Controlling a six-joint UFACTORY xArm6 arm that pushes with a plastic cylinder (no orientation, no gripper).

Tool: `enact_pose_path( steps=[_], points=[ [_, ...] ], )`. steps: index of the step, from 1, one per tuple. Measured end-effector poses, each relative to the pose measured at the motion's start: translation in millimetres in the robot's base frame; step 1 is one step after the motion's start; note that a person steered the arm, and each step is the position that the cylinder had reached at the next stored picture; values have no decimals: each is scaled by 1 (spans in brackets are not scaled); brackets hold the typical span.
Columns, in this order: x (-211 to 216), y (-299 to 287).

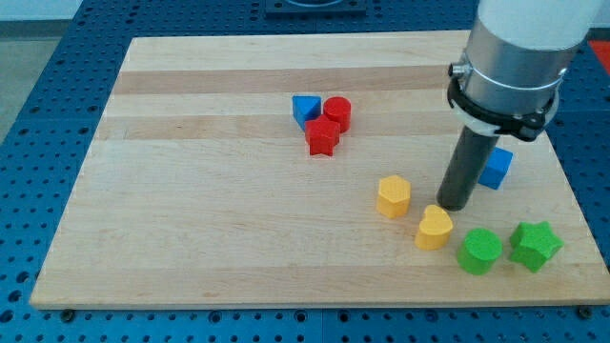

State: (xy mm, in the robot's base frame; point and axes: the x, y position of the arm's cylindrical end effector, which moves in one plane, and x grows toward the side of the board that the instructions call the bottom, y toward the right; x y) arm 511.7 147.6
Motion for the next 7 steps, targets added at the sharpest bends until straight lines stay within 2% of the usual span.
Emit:
enact_pose_path(
  steps=[2, 4, 5, 7],
  points=[
    [-20, -31],
    [-28, -139],
    [-8, -168],
    [76, -138]
  ],
)
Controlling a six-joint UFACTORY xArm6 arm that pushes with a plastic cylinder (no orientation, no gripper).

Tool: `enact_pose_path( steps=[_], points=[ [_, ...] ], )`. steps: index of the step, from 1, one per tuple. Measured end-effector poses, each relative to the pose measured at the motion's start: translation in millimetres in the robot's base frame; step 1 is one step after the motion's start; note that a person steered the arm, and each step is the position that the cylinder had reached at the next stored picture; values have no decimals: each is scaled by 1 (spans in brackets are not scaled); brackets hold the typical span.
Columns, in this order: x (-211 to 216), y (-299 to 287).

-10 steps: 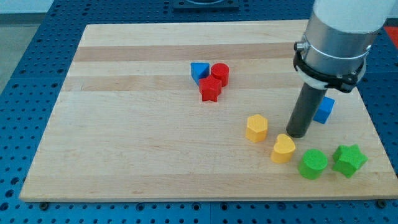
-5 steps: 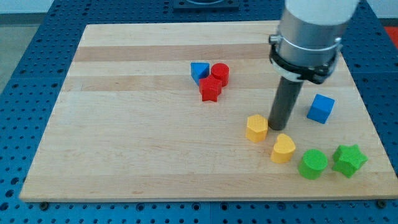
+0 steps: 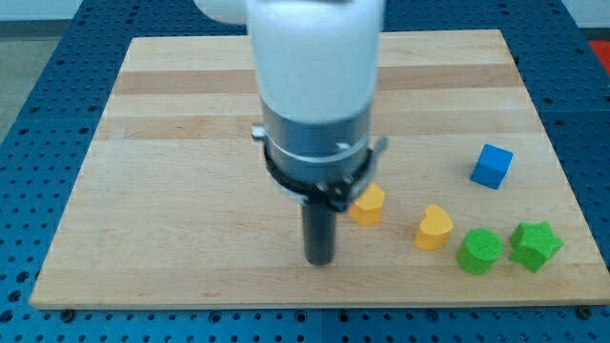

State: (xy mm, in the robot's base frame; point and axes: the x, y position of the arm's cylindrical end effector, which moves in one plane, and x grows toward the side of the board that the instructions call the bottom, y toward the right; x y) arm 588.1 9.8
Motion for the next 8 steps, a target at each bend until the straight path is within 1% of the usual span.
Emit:
enact_pose_path(
  steps=[1, 2, 4, 5, 6, 8],
  points=[
    [30, 29],
    [30, 48],
    [30, 122],
    [30, 142],
    [30, 156],
    [28, 156]
  ],
)
